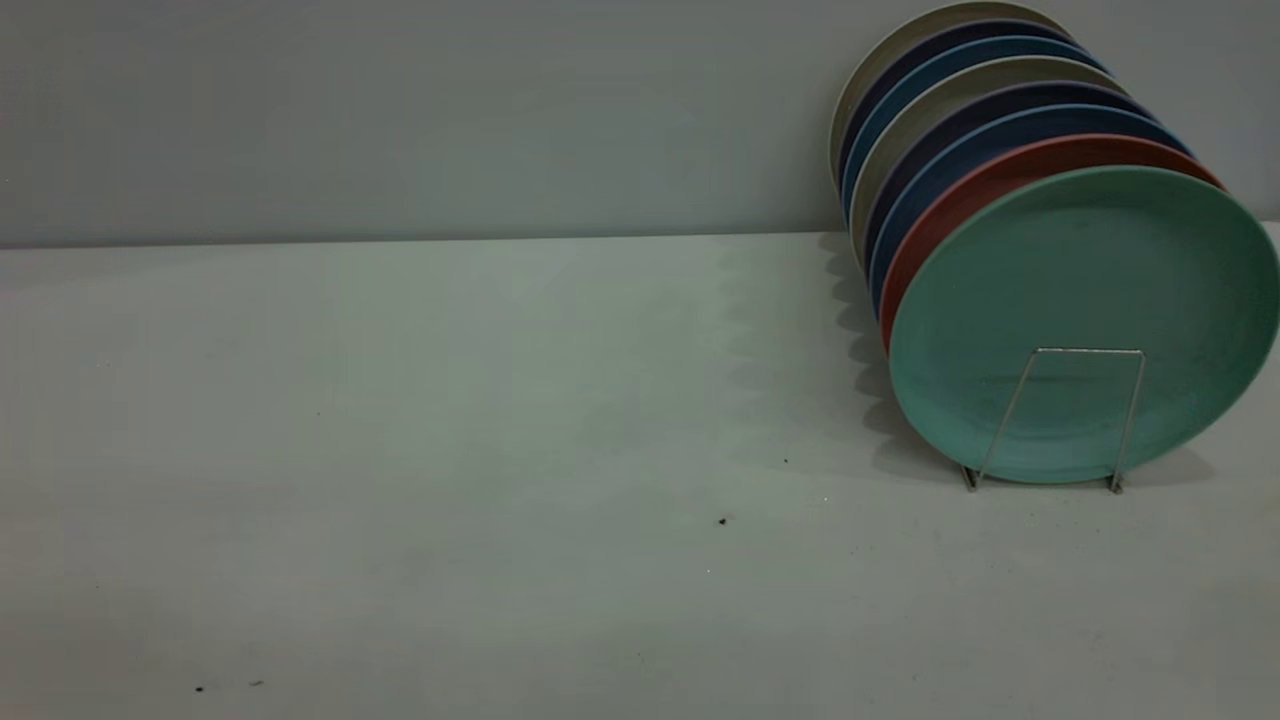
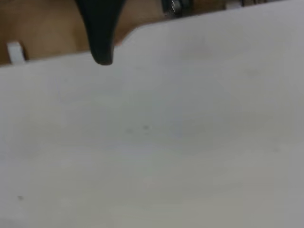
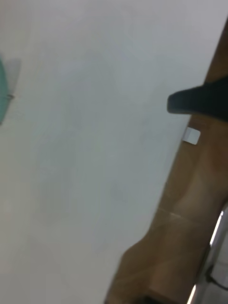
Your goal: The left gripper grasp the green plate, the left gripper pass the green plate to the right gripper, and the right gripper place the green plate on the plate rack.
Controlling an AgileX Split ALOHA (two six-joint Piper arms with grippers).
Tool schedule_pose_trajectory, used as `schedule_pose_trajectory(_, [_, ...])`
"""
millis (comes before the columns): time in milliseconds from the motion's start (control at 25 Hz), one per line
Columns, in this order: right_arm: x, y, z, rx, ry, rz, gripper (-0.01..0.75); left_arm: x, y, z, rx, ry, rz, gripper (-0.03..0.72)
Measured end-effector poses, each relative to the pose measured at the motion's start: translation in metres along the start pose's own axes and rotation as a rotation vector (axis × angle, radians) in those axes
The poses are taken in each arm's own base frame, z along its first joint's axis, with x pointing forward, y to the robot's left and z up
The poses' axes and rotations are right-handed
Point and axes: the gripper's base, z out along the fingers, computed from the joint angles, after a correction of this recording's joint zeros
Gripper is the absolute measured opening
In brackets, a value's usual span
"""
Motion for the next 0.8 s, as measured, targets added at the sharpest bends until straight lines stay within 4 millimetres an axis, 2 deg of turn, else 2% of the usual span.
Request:
schedule_pose_trajectory(200, [0.012, 0.005, 0.015, -0.023, -0.044, 0.012, 0.547, 0.018, 0.002, -0.006, -0.046, -0.071, 0.009, 0.568])
schedule_pose_trajectory(480, [0.018, 0.007, 0.007, -0.012, -0.127, 0.012, 0.547, 0.022, 0.002, -0.007, -0.051, -0.092, 0.064, 0.568])
schedule_pose_trajectory(800, [0.019, 0.003, 0.007, 0.024, -0.126, 0.047, 0.547, 0.036, 0.010, 0.023, -0.086, 0.009, 0.066, 0.568])
